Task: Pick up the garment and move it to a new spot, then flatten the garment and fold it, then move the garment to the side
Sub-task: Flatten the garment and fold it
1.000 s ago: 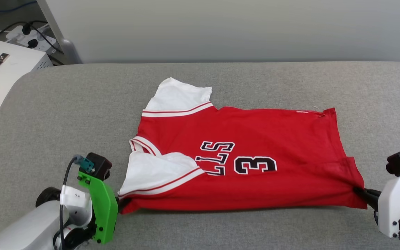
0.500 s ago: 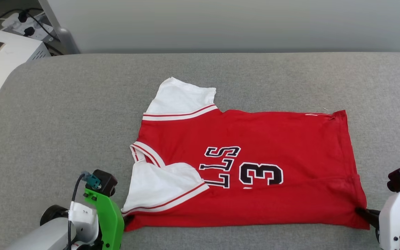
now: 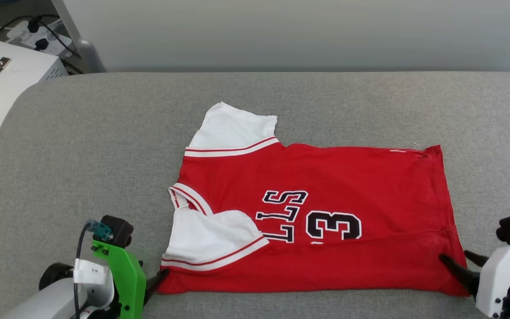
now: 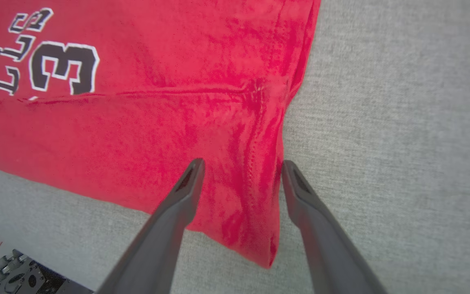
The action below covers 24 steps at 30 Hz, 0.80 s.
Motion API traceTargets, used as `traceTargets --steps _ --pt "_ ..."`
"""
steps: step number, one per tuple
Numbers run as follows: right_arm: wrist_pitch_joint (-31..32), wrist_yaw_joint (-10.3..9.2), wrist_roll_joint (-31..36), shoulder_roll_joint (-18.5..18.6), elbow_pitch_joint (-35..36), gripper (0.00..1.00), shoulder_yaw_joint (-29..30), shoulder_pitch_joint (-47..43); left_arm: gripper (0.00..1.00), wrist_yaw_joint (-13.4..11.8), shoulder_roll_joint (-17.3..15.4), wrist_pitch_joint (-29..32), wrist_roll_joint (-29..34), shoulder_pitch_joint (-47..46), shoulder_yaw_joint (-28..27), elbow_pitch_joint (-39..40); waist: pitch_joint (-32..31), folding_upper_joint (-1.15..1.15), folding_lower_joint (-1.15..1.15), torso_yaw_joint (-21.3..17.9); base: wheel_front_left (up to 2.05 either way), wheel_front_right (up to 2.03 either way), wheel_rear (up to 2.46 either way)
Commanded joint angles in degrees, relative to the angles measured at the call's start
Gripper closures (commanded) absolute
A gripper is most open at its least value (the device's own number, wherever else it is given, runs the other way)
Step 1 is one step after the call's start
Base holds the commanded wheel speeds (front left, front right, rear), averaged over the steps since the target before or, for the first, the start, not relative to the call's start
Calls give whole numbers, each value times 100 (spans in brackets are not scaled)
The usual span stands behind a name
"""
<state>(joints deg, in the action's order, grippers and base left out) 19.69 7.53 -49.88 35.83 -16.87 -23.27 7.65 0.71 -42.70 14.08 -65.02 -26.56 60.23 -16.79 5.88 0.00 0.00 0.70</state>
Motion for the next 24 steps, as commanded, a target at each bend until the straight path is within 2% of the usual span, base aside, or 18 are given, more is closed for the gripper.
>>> traceTargets --steps 1,5,8,12,15,18,21,24 --pt "-213 -4 113 8 103 0 151 -75 0 -63 -110 -87 114 74 -71 100 -171 0 0 6 0 0 0" --pt "-879 -4 454 -109 409 0 659 -111 0 -259 -314 -402 255 -90 -309 511 -250 0 0 -8 0 0 0" --pt "-1425 -4 841 -387 606 0 1068 -55 0 -480 -400 -642 441 -305 -498 710 -232 0 0 -55 0 0 0" --pt "-2116 -4 1451 -958 899 0 1622 35 0 -744 -345 -1023 778 -721 -736 757 -106 0 0 -145 0 0 0" --pt "-2435 -4 1836 -1346 1151 0 1899 65 0 -848 -143 -1268 933 -1122 -920 688 95 0 0 -224 0 0 0" --pt "-2649 -4 2195 -1631 1427 0 2005 99 0 -811 -15 -1279 1158 -1658 -981 494 388 0 0 -337 0 0 0" --pt "-2800 -4 2412 -1748 1600 0 2071 172 0 -707 144 -1228 1245 -2281 -1108 254 739 0 0 -442 0 0 0" --pt "-2904 -4 2572 -1843 1705 0 2129 261 0 -486 323 -893 1307 -3024 -1124 -97 1130 0 0 -553 0 0 0"
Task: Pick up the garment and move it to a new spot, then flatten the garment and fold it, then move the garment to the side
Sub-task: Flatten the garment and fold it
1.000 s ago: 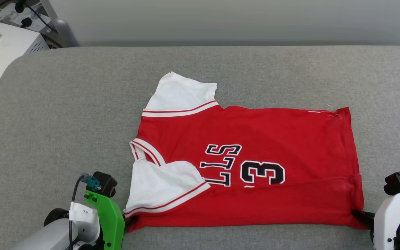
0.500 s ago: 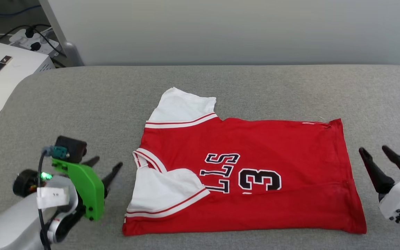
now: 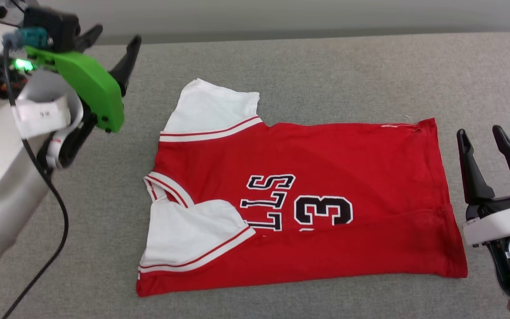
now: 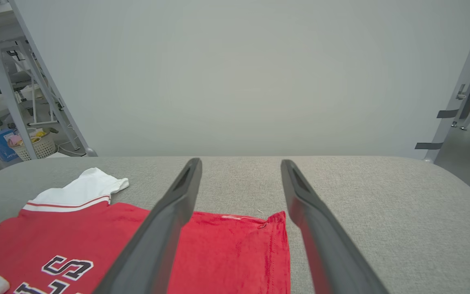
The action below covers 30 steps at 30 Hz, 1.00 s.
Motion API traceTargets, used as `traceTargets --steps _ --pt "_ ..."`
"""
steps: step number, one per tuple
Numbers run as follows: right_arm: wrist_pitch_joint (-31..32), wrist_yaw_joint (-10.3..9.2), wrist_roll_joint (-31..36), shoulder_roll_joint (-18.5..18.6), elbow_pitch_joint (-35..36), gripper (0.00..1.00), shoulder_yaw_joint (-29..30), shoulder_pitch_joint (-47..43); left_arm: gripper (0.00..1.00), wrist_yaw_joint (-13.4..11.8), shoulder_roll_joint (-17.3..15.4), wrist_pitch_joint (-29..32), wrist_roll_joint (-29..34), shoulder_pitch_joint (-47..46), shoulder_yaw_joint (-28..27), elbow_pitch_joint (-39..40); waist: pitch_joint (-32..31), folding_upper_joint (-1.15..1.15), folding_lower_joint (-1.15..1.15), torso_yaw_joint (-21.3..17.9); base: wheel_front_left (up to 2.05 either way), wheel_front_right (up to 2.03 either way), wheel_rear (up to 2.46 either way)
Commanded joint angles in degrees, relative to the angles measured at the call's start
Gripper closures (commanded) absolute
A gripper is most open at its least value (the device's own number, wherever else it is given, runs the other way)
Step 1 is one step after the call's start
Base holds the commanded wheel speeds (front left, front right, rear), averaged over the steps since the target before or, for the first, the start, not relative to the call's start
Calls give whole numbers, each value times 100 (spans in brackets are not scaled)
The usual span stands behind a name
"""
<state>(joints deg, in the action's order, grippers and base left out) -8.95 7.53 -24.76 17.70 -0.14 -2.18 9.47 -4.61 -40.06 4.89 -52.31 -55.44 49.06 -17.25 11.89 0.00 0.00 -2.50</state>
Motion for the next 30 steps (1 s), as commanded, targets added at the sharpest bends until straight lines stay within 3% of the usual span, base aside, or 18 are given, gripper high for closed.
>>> traceTargets --steps 1,8,14,27,28,29,30 --pt "-47 -4 106 -64 71 0 27 109 0 119 105 152 51 -366 -4 -167 653 0 0 -272 0 0 0" --pt "-84 -4 293 -151 219 0 -59 481 0 812 461 2072 -281 -1869 233 -1256 1463 0 0 -608 0 0 0" --pt "-156 -4 284 -159 178 0 -167 781 0 1080 611 3564 -581 -2565 518 -1890 1932 0 0 -830 0 0 0" --pt "-330 -4 176 -67 -100 0 -316 1133 0 1201 693 4305 -588 -2464 1188 -2597 2340 0 0 -1013 0 0 0" --pt "-342 -4 165 -53 -127 0 -310 1147 7 1204 700 4326 -644 -2403 1210 -2632 2334 0 0 -1005 0 0 0" --pt "-348 -4 158 -46 -146 0 -306 1163 92 1205 697 4325 -666 -2368 1237 -2643 2324 0 0 -1000 0 0 0" --pt "-356 -4 145 -37 -163 0 -308 1189 100 1206 689 4303 -691 -2329 1277 -2627 2298 0 0 -990 0 0 0"
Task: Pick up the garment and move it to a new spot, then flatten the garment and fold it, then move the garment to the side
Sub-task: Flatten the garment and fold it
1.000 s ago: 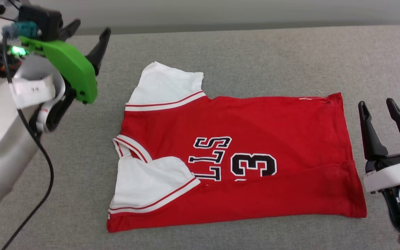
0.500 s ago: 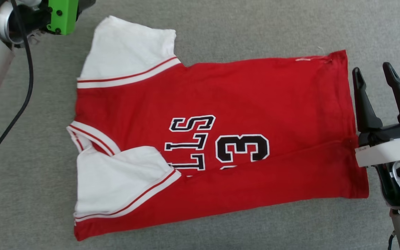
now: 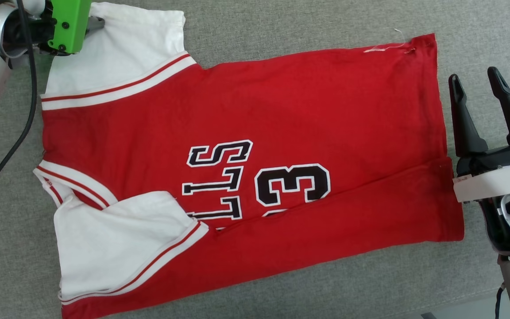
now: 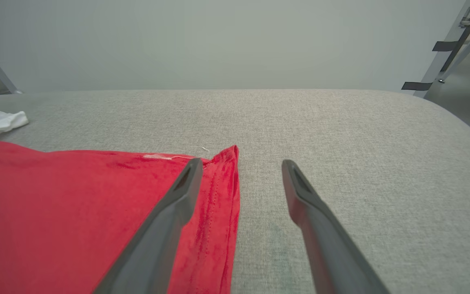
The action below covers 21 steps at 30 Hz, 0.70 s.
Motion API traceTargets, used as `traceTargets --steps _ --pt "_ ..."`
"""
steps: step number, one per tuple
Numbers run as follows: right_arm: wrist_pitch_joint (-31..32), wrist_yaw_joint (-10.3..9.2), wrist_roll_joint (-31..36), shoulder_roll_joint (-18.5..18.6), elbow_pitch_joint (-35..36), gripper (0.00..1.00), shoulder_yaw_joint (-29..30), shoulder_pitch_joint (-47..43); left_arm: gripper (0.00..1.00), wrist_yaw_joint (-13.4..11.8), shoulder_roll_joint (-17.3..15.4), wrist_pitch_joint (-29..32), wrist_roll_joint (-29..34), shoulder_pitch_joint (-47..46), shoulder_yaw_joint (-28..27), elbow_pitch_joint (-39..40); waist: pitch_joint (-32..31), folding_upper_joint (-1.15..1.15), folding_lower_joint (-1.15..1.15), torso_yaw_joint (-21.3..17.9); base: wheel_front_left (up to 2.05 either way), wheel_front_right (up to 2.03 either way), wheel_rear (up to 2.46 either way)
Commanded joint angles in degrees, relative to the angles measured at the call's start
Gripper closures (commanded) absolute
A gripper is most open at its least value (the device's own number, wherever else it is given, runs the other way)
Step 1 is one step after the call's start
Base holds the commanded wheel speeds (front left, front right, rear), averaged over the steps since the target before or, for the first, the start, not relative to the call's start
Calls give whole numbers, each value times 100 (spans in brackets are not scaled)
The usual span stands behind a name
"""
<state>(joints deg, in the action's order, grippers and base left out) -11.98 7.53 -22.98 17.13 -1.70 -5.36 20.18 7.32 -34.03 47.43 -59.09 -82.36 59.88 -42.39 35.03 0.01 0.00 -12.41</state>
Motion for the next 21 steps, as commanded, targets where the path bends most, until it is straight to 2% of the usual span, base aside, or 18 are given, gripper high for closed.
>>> traceTargets --steps 1,6,10,16,21 --pt "-63 -4 -39 47 -21 0 15 146 100 14 78 -6 -58 397 207 -93 -54 -1 0 22 0 0 0" --pt "-79 -4 -27 307 -68 0 103 386 100 15 -8 -521 -89 418 269 73 -358 -1 0 186 0 0 0" --pt "191 -4 -51 683 -93 0 44 722 100 15 -41 -1099 -102 463 306 311 -690 -1 0 376 0 0 0" --pt "1525 -4 -505 1425 -254 0 -522 1413 100 16 -190 -1724 -124 628 467 868 -1050 -1 0 623 0 0 0" --pt "3155 -4 -1166 1904 -682 0 -1074 1941 100 16 -240 -2086 -95 760 589 1319 -1184 -1 0 833 0 0 0"
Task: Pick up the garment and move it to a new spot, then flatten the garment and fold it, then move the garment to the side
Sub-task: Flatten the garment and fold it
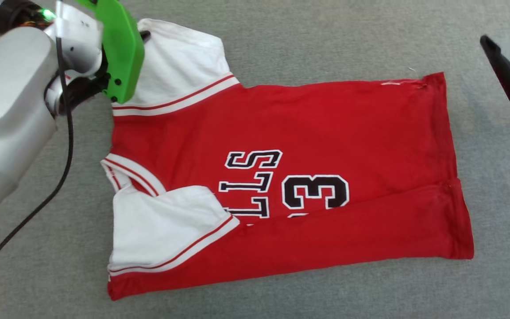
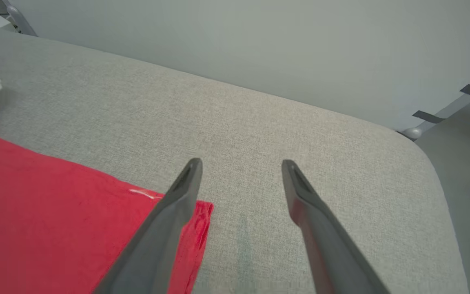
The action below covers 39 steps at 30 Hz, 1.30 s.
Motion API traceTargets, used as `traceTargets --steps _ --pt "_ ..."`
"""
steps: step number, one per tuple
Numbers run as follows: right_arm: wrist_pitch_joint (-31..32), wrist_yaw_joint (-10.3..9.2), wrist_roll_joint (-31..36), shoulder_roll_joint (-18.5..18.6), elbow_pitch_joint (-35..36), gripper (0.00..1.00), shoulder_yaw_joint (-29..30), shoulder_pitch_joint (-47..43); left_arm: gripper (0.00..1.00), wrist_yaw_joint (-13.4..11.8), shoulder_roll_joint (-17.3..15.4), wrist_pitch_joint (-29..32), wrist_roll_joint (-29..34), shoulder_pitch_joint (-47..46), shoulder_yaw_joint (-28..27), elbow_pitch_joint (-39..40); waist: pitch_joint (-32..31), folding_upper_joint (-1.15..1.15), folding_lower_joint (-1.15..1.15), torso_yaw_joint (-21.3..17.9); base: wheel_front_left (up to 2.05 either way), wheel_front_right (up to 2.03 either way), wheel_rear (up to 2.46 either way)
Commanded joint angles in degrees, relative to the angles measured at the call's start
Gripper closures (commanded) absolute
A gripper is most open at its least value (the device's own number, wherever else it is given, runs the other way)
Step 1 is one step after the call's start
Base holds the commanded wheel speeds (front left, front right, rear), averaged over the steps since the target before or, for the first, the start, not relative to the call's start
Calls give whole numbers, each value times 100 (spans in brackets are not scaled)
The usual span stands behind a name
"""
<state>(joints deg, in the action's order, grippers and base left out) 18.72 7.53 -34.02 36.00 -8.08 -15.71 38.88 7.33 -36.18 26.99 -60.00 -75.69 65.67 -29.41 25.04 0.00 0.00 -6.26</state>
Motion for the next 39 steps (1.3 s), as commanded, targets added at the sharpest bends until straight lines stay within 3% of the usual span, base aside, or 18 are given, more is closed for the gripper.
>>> traceTargets --steps 1,4,8,12,18,24,25,26,27,39 --pt "399 -4 -193 82 -143 0 -137 140 100 15 -23 -94 12 108 23 83 -188 0 0 255 0 0 0" --pt "1305 -4 -572 236 -450 0 -437 344 100 14 2 -254 67 158 47 263 -175 0 0 361 0 0 0" --pt "1951 -4 -849 205 -872 0 -608 504 100 -33 41 -363 135 176 62 441 -92 0 0 470 0 0 0" --pt "2063 -4 -888 12 -1312 0 -648 664 100 -74 66 -422 181 137 56 568 46 0 0 570 0 0 0" --pt "1744 -4 -734 -343 -2040 0 -797 809 100 -101 56 -468 254 71 61 635 238 0 0 638 0 0 0" --pt "1762 -4 -935 -364 -2265 0 -1453 641 100 -97 49 -482 241 70 67 608 270 0 0 618 0 0 0" --pt "1685 -4 -995 -338 -2264 26 -1509 647 100 -96 36 -490 244 77 71 595 255 0 0 597 0 0 0" --pt "1591 -4 -1022 -311 -2261 72 -1547 664 100 -96 29 -506 238 91 70 582 234 0 0 581 0 0 0" --pt "1460 -4 -1045 -272 -2261 100 -1597 691 100 -94 23 -515 225 112 72 565 208 0 0 565 0 0 0" --pt "-373 -4 -1251 -38 -2153 100 -1748 540 100 -122 -85 -913 103 745 156 467 -656 0 0 536 0 0 0"
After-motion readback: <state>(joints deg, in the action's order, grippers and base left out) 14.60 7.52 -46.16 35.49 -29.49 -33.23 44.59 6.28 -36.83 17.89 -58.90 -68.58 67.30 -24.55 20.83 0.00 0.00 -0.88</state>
